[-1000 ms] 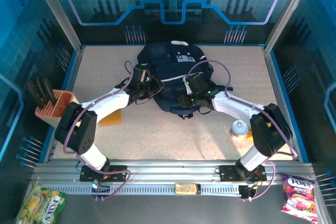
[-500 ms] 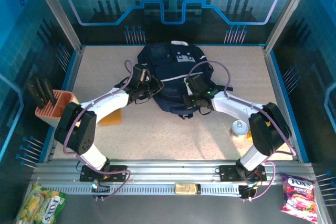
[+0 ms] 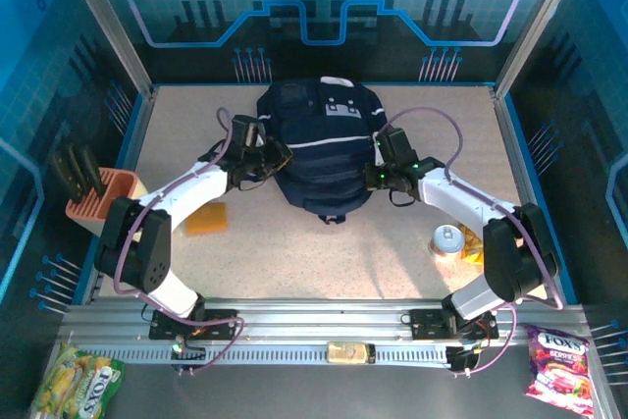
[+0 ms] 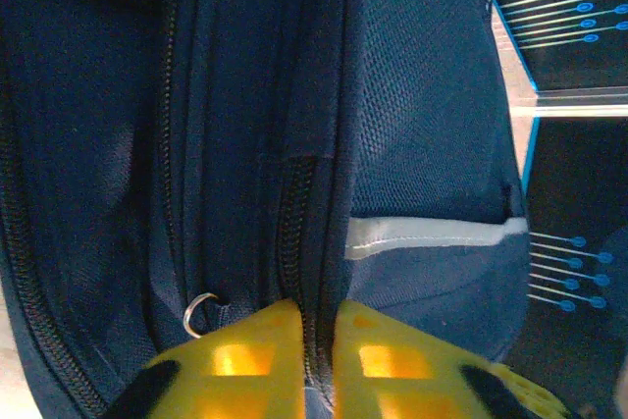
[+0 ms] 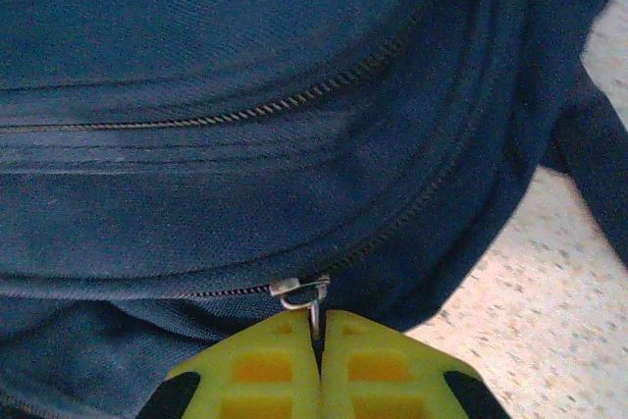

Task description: Pack books, pencil case, and school supplies into a backpack

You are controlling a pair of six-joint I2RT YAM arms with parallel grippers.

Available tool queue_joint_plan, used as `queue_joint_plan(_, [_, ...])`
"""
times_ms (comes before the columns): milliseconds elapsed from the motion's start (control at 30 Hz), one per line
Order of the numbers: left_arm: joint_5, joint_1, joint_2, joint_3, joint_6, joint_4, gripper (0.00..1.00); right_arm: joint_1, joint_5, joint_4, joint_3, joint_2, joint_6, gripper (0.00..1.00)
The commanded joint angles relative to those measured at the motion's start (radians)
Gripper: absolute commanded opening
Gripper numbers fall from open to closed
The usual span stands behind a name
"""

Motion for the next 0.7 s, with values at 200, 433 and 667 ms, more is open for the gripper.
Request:
queue_joint_plan(200, [-0.169, 0.084, -0.197, -0.04, 0.103, -0.195, 0.57, 0.19, -0.053, 0.021, 0.133, 0.028, -0.107, 0.0])
queue_joint_plan(433, [-0.219, 0.086, -0.335, -0.098, 0.082, -0.284, 0.66, 0.264, -0.12, 0.062, 0.246, 0.152, -0.085, 0.0])
queue_joint_plan(667, [-0.031, 0.035, -0.33, -0.213, -0.152, -0.096, 0.64, 0.308, -0.166, 0.093, 0.329, 0.242, -0.045, 0.0])
